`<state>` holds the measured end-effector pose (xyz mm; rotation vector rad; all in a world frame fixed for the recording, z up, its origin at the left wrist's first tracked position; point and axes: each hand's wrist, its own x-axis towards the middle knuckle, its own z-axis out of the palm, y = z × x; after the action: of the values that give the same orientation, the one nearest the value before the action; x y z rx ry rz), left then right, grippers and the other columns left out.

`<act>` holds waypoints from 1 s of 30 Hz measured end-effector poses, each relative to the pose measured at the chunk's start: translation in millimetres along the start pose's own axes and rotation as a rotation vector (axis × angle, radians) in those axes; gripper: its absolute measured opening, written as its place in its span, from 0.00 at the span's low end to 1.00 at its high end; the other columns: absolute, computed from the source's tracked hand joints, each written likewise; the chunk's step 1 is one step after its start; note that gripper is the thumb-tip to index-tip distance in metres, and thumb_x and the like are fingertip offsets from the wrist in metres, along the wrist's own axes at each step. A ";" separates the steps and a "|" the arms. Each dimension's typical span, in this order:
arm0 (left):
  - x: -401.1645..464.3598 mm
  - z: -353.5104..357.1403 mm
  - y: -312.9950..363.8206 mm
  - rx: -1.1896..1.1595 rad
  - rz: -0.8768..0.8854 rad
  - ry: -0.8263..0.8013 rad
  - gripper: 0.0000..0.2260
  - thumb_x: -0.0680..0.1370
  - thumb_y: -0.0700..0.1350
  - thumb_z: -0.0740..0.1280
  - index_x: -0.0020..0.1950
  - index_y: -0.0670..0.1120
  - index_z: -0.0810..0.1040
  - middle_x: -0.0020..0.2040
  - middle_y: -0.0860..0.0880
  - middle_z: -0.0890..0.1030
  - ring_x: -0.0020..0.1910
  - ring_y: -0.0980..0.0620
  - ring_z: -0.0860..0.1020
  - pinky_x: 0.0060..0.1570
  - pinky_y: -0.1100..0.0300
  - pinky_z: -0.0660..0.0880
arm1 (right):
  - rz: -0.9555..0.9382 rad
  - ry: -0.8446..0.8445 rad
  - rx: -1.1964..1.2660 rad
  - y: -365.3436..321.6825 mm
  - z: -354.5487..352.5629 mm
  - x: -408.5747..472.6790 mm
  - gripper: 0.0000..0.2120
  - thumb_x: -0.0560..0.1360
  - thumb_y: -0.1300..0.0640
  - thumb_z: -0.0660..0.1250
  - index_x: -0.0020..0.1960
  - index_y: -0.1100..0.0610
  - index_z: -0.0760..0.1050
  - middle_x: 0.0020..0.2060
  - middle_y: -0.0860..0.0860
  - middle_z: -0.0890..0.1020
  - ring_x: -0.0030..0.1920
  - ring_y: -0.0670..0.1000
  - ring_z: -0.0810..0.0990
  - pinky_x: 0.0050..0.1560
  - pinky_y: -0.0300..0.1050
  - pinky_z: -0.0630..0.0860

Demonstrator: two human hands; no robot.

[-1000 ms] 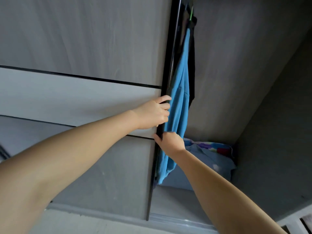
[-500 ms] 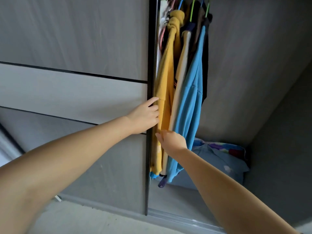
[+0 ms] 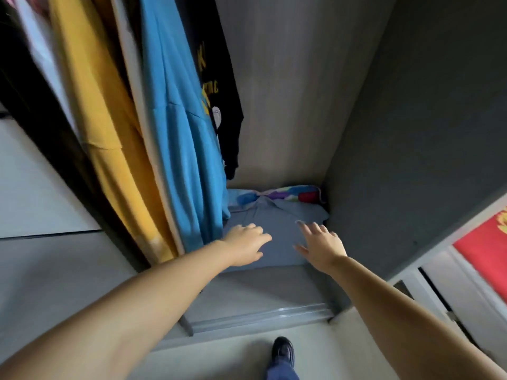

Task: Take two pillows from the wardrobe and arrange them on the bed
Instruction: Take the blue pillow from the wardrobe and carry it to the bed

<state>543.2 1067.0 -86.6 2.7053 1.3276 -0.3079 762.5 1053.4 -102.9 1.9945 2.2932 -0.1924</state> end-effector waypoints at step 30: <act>367.1 306.9 -213.5 -0.018 -0.681 -0.136 0.43 0.72 0.53 0.70 0.77 0.42 0.48 0.75 0.42 0.61 0.74 0.45 0.60 0.73 0.48 0.55 | -0.092 -0.245 -0.061 106.8 288.9 452.9 0.45 0.73 0.42 0.66 0.77 0.59 0.44 0.75 0.58 0.59 0.75 0.57 0.57 0.75 0.55 0.54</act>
<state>552.7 1421.7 -472.2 2.0795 2.1423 -0.5146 802.2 1465.2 -461.8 1.7307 2.2087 -0.3488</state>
